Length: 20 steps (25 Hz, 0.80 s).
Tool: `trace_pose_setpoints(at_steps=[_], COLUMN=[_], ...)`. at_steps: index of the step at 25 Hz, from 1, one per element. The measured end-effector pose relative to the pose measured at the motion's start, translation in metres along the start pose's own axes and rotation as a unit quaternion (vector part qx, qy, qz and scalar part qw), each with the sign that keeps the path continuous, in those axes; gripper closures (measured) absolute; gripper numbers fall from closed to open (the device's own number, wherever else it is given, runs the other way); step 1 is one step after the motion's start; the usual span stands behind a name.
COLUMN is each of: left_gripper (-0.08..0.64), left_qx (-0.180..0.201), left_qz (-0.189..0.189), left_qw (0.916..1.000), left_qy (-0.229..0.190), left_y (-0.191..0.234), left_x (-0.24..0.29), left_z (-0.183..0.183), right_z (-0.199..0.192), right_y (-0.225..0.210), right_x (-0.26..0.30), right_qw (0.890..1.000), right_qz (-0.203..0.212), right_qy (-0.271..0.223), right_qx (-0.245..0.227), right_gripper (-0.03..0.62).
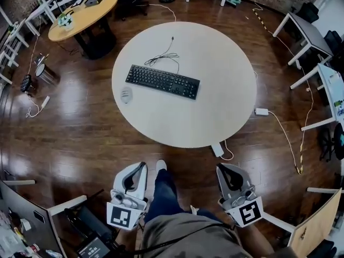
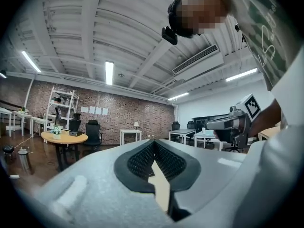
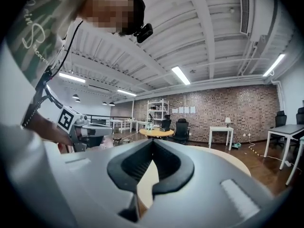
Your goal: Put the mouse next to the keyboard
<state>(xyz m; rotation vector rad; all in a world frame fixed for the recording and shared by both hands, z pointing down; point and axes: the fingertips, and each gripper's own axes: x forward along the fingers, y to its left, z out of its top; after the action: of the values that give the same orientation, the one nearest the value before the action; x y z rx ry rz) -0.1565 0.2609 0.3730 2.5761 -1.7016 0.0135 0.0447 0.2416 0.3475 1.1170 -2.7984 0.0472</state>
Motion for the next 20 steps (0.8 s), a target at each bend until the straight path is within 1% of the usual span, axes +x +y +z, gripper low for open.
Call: trace_pose_setpoints(at_steps=[2,4,6,8,10,12,15,16,19,20], left_gripper=[0.558,0.558,0.558,0.558,0.558,0.558,0.558,0.558,0.558,0.558], left_qx=[-0.009,-0.02,-0.036,-0.049,-0.048,-0.043,-0.042,-0.042,-0.044,-0.044], left_qz=[0.01,0.016,0.013,0.002,-0.007,-0.005,-0.003,-0.006,-0.005,0.0], left_qw=[0.9999,0.9996,0.999,0.9984,0.9984,0.9987,0.9988,0.9987,0.9985,0.9986], left_qy=[0.009,0.015,0.024,0.029,0.029,0.027,0.027,0.03,0.032,0.029], left_y=[0.022,0.042,0.06,0.077,0.091,0.103,0.113,0.115,0.116,0.116], left_x=[0.002,0.005,0.011,0.02,0.031,0.039,0.048,0.051,0.062,0.066], left_z=[-0.005,-0.01,-0.016,-0.018,-0.015,-0.009,-0.004,-0.005,-0.005,-0.002], right_z=[-0.008,-0.013,-0.012,-0.006,0.002,0.009,0.016,0.017,0.016,0.014], right_y=[-0.004,-0.008,-0.011,-0.014,-0.017,-0.019,-0.018,-0.02,-0.032,-0.037], right_x=[0.025,0.049,0.076,0.103,0.124,0.14,0.153,0.156,0.164,0.166], right_qw=[1.0,0.999,0.999,0.999,1.0,1.0,1.0,1.0,1.0,1.0], right_qz=[0.001,0.005,0.007,0.005,0.0,-0.001,0.005,0.006,0.011,0.014], right_qy=[0.017,0.029,0.032,0.028,0.019,0.013,0.006,0.002,-0.008,-0.006], right_qx=[-0.005,-0.021,-0.026,-0.023,-0.017,-0.014,-0.025,-0.021,0.013,0.01], right_gripper=[0.588,0.588,0.588,0.588,0.587,0.588,0.588,0.588,0.588,0.588])
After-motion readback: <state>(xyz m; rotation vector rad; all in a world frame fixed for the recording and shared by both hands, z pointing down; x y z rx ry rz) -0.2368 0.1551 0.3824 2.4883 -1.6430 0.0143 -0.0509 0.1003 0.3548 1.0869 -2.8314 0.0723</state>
